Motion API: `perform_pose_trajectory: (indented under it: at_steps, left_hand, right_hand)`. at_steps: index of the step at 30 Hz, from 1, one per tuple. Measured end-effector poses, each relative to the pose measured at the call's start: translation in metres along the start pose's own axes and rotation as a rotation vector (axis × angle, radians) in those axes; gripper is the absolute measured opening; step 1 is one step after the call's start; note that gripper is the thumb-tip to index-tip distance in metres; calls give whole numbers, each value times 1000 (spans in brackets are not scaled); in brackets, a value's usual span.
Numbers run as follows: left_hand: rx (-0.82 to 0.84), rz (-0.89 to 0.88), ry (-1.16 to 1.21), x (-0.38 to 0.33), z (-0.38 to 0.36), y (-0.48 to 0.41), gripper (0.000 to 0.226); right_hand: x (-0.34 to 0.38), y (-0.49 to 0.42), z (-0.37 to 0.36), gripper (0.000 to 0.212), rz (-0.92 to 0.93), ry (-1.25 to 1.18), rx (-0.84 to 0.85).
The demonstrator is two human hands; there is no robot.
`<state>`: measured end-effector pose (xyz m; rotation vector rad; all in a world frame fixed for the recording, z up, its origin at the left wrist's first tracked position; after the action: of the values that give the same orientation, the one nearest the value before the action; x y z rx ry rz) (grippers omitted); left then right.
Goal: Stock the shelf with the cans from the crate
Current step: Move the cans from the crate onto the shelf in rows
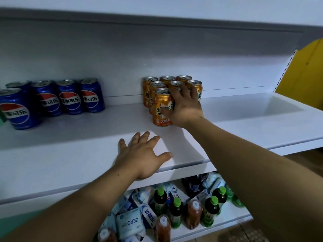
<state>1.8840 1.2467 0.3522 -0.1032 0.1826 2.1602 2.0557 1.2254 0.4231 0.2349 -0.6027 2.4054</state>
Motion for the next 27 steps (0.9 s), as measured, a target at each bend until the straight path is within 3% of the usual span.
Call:
perform_pose_trajectory:
  at_steps: [7, 12, 17, 27]
  left_hand:
    - [21, -11, -1, -3, 3, 1, 77]
    - [42, -71, 59, -7, 13, 8, 73]
    - [62, -334, 302, -89, 28, 24, 70]
    - [235, -917, 216, -299, -8, 126, 71]
  right_hand:
    - [-15, 21, 29, 88, -51, 29, 40]
    - [-74, 68, 91, 82, -281, 147, 156]
    - [-138, 145, 155, 79, -469, 212, 170]
    - [-216, 327, 245, 69, -888, 351, 158]
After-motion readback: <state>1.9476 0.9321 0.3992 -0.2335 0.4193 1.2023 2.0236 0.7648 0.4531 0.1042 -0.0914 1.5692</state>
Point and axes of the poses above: each hand's wrist, its own y-axis away from the middle knuckle, its own z-axis out of the back of the hand, x = y × z, the point moved 5 cm from there along -y, towards the middle knuckle, and after that the axes turned 6 degrees about -z, right-handed, at the moved point
